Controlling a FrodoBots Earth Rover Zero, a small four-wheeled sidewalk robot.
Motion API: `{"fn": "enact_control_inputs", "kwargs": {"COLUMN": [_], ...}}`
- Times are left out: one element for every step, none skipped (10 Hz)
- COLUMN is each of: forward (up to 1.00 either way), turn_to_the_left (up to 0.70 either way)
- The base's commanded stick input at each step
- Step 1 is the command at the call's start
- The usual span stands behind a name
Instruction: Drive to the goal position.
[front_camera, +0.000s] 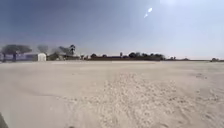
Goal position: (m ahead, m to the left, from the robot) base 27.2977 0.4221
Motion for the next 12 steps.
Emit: {"fn": "enact_control_inputs", "kwargs": {"forward": [0.45, 0.45, 0.45, 0.45, 0.45, 0.45, 0.45, 0.45, 0.45, 0.45, 0.45, 0.45], "turn_to_the_left": [0.00, 0.00, 0.00, 0.00, 0.00, 0.00, 0.00, 0.00, 0.00, 0.00, 0.00, 0.00]}}
